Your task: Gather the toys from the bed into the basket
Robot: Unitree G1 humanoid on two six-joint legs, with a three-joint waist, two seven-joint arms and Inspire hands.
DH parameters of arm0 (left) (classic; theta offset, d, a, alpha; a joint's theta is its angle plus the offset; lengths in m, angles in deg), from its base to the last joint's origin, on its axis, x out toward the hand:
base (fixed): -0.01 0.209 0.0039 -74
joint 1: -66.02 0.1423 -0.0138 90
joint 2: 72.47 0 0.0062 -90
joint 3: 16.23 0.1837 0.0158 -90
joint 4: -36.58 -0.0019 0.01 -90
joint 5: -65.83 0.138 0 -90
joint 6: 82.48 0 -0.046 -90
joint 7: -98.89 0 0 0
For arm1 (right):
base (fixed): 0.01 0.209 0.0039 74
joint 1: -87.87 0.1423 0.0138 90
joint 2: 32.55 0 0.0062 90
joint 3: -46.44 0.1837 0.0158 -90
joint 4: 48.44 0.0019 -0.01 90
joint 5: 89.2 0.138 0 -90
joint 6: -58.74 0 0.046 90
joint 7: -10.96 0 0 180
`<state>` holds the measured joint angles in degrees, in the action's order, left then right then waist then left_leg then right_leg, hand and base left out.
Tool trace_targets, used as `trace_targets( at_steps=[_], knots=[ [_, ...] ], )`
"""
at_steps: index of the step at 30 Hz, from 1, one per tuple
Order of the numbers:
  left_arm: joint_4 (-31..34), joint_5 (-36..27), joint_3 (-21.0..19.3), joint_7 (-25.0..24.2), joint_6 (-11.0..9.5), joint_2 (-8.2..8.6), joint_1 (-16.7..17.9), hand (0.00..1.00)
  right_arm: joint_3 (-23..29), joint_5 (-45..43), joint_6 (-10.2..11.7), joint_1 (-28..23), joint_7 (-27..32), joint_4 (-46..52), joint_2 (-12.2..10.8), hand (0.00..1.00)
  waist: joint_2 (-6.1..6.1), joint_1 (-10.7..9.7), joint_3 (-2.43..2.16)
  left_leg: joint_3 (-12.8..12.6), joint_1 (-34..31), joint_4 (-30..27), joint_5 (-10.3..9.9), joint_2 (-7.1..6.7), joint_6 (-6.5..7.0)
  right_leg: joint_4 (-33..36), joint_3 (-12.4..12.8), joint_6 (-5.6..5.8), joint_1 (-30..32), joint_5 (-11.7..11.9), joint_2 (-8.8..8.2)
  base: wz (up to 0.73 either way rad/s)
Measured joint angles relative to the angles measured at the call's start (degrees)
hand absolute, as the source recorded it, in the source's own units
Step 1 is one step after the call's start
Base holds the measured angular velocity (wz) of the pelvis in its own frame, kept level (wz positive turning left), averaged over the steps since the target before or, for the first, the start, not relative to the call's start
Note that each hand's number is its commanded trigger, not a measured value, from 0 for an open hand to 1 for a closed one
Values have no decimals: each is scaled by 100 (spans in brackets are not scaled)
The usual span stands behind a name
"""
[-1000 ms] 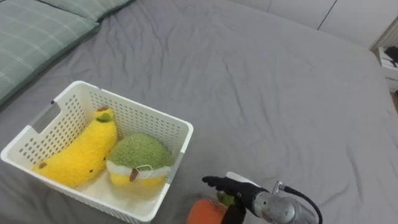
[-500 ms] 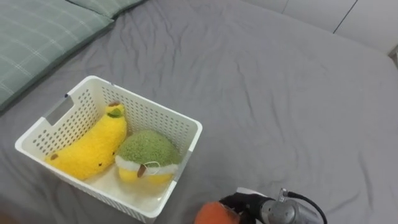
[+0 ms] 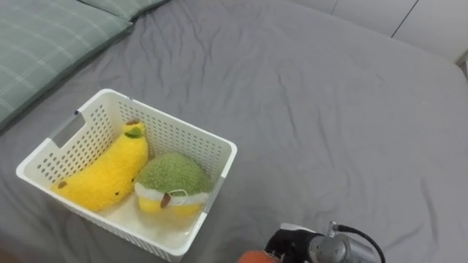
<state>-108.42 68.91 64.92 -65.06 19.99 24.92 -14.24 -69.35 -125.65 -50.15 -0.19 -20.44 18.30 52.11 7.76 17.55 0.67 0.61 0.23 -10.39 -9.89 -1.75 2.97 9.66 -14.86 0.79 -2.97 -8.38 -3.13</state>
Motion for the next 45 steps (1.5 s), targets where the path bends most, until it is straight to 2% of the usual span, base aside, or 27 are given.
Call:
trace_targets(
  at_steps=[5,11,16,21,25,29,34,38,40,45],
  knots=[
    [-2,-12,-3,12,7,-29,57,0,12,-15,0,-81,6,254,0,100,-17,-32,4,11,0,-35,0,-5,0,3,9,-6,-24,4,0,0],
    [-9,-6,-124,13,-54,-25,110,0,413,5,13,-103,197,589,-3,100,-65,-73,0,-26,43,-22,1,3,-1,5,58,-10,-39,7,6,-3],
    [-21,-16,-335,-2,-159,-27,147,0,965,286,159,-123,451,1046,37,100,-67,-311,2,-38,49,-18,1,1,1,5,81,-9,-44,7,1,0],
    [-25,-19,-565,0,-303,-29,166,0,1252,338,266,-374,702,1889,286,100,-60,-387,-4,-85,81,33,1,5,1,8,180,-9,-17,7,14,-8],
    [-25,-17,-580,8,-375,-28,235,0,1420,334,287,-446,788,2223,300,100,-60,-490,-7,-154,158,87,1,12,3,5,241,-8,-41,8,20,-9],
    [-67,-17,-647,21,-399,-24,271,0,1501,396,290,-454,892,2250,301,100,-85,-481,-3,-202,248,99,-1,14,6,5,303,-4,-89,10,24,-8],
    [-63,-16,-679,79,-411,-1,312,0,1761,528,344,-465,1186,2520,302,100,-197,-511,-54,-206,266,108,-2,8,11,12,315,4,-107,14,17,0],
    [-61,-16,-675,80,-436,5,327,0,1927,759,445,-424,1448,2638,305,100,-274,-517,-28,-197,327,106,-2,10,11,12,307,5,-173,13,17,1],
    [-60,-50,-670,82,-496,12,329,0,1983,1034,512,-402,1593,2639,306,100,-275,-536,-28,-186,335,100,-2,9,11,8,300,6,-192,12,17,2],
    [-58,-45,-645,82,-597,36,336,0,1981,1103,513,-401,1641,3082,301,100,-263,-543,-31,-199,336,102,-5,9,13,8,311,6,-188,12,18,0]
  ],
)
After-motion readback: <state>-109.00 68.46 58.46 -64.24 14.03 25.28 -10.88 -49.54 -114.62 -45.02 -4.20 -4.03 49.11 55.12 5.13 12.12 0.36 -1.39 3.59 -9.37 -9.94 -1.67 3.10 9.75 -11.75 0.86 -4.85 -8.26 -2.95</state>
